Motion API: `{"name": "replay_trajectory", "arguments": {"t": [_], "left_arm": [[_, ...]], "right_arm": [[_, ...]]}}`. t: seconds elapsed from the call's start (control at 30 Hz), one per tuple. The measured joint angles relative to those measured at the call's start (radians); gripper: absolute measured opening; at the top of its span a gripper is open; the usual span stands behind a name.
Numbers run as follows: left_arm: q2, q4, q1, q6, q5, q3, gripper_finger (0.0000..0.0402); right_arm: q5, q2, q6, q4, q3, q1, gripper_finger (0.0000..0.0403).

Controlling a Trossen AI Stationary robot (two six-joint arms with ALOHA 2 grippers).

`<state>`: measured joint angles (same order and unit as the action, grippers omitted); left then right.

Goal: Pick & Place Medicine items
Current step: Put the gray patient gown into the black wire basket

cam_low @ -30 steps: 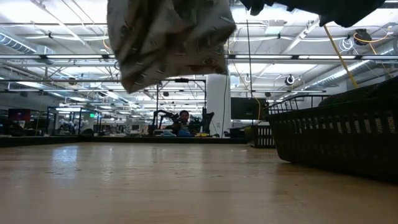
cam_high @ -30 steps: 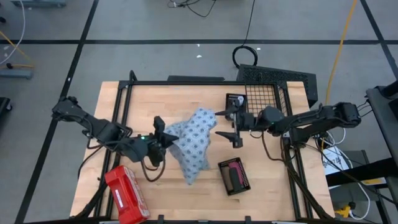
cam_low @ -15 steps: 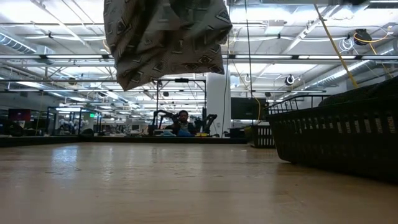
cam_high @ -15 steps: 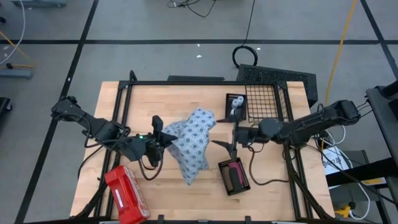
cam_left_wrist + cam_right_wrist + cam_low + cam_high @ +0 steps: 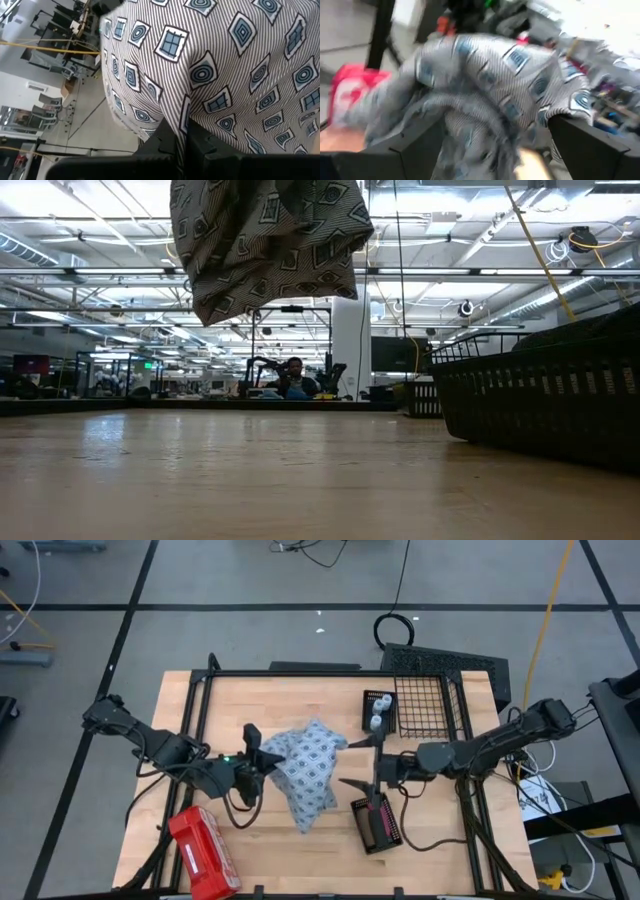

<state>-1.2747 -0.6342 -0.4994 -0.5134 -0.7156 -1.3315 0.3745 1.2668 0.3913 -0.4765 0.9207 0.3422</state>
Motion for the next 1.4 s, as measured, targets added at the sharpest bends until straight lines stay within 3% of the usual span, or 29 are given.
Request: {"name": "replay_trajectory", "arguments": {"t": [0.2,0.37,0.53,0.67,0.93,1.1,1.23,1.4], "left_arm": [[0.000,0.000,0.019,0.030,-0.017,0.000,0.0008],[0.000,-0.001,0.053,0.043,0.000,0.000,0.0008],[-0.015,-0.001,0.098,0.049,0.025,0.000,0.0008],[-0.031,-0.002,0.135,0.045,0.030,0.000,0.0008],[-0.050,-0.008,0.172,0.035,0.073,0.001,0.0008],[-0.049,0.027,0.179,0.007,0.113,0.001,0.0008],[-0.049,0.067,0.192,0.007,0.123,0.001,0.0008],[-0.078,0.067,0.215,0.023,0.110,0.001,0.0008]], "right_arm": [[0.071,-0.005,0.086,-0.117,0.013,0.063,0.0338],[0.082,0.012,0.071,0.065,0.145,0.071,0.0351],[0.258,0.083,0.168,0.231,0.328,0.072,0.0354],[0.315,0.137,0.247,0.275,0.451,0.073,0.0354],[0.306,0.222,0.214,0.493,0.648,0.083,0.0348],[0.294,0.350,-0.017,0.956,0.922,0.008,0.0341],[0.196,0.479,-0.182,1.220,1.131,-0.059,0.0341],[0.096,0.572,-0.261,1.346,1.241,-0.102,0.0341]]}}
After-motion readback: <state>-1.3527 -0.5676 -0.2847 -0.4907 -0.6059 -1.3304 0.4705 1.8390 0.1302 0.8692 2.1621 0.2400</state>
